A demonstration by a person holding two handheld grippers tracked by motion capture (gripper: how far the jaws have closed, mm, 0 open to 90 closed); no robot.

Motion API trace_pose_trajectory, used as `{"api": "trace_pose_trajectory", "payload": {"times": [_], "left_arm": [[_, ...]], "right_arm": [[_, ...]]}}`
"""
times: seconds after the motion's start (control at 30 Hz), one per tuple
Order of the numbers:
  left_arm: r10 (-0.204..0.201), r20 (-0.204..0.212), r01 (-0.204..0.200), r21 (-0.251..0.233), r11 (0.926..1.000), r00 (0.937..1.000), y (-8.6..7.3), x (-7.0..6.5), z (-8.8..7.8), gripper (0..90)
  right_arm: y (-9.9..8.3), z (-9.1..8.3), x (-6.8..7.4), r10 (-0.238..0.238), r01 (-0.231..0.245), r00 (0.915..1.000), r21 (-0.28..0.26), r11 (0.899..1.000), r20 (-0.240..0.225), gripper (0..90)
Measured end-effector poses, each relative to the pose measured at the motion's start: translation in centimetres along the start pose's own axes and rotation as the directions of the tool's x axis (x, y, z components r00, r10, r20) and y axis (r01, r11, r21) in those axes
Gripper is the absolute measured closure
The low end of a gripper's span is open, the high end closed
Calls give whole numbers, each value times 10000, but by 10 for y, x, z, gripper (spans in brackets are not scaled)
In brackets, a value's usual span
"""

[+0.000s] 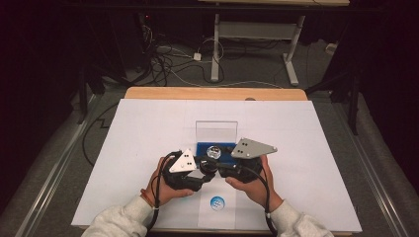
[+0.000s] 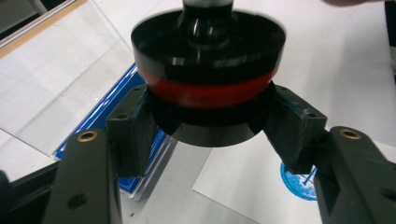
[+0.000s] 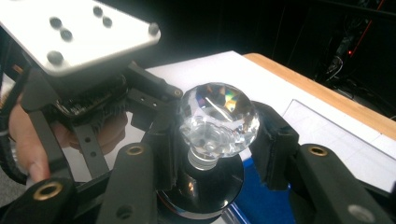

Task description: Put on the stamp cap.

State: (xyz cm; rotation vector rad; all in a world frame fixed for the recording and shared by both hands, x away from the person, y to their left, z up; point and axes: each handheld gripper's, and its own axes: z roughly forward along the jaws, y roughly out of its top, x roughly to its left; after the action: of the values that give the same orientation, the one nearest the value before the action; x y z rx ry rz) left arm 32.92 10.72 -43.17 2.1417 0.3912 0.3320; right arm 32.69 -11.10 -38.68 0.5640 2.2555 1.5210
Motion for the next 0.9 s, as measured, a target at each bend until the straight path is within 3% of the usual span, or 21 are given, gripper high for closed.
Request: {"api": "trace_pose_trajectory", "payload": {"times": [0.43,0.9], "left_arm": [[-124,32,124,-178,9998,9999,-1,2,-4,370],[322,-284,-310,428,9986,9991,0,-4,-1,369]], "right_arm": [[-3,1,1,9,-7,9999,123,9999,-146,571],[-9,4,1,-24,37,9996,430,9991,-288,571]]}}
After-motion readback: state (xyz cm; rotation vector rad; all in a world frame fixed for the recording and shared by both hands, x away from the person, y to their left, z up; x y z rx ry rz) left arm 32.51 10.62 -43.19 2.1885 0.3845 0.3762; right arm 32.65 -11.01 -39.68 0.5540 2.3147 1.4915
